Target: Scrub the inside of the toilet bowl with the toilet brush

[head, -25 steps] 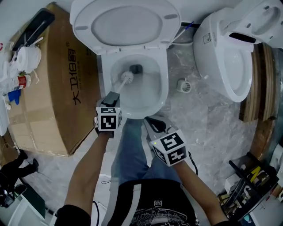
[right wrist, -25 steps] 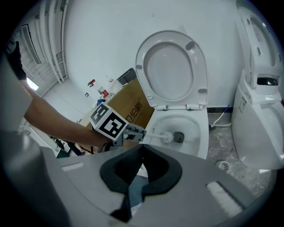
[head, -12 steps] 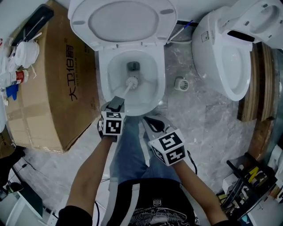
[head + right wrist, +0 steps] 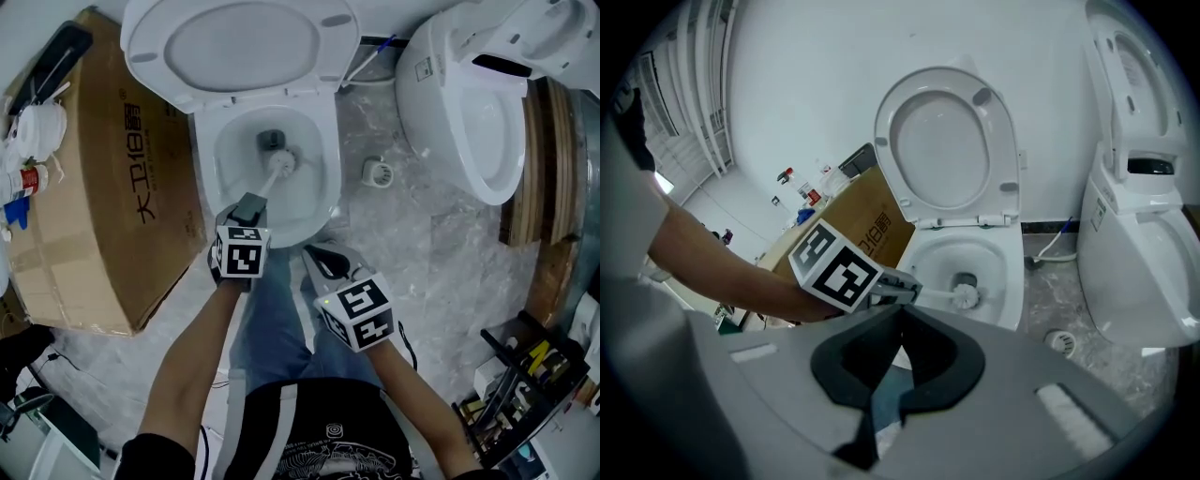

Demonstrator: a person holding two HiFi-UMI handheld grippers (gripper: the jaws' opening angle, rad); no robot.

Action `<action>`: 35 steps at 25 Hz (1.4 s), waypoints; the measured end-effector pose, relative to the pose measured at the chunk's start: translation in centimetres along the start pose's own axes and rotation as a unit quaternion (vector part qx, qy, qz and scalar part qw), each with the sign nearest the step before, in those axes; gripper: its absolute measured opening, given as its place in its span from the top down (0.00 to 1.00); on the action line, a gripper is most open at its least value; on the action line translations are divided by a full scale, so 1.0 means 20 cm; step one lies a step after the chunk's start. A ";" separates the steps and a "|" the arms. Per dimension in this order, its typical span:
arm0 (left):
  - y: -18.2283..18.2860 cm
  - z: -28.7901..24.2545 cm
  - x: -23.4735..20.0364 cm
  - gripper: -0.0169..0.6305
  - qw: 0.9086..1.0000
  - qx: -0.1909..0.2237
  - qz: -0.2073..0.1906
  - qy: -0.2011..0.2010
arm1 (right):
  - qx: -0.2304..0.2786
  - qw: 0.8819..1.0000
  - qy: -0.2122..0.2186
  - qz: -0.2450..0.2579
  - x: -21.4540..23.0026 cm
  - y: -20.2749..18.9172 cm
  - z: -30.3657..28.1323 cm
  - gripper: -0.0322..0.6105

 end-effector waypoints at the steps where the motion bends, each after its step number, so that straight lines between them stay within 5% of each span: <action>1: 0.01 0.00 -0.01 0.74 1.000 0.001 -0.001 0.001 | 0.000 1.000 0.000 -0.001 0.00 0.00 0.00 0.95; 14: -0.07 -0.02 -0.07 0.74 1.000 -0.019 0.022 0.004 | 0.000 1.000 0.011 -0.008 -0.05 0.05 -0.10 0.95; 35: 0.04 -0.16 -0.17 0.74 1.000 -0.025 -0.008 0.007 | 0.007 1.000 -0.008 -0.023 0.03 0.08 -0.14 0.95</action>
Point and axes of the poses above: the fingertips, and each gripper's own axes: z backward along the fingers, x to its right, y out of its top, the point moved 7 cm from there along z, backward along the fingers, and after that the axes turned 2 degrees about -z, right-handed, at the moved point
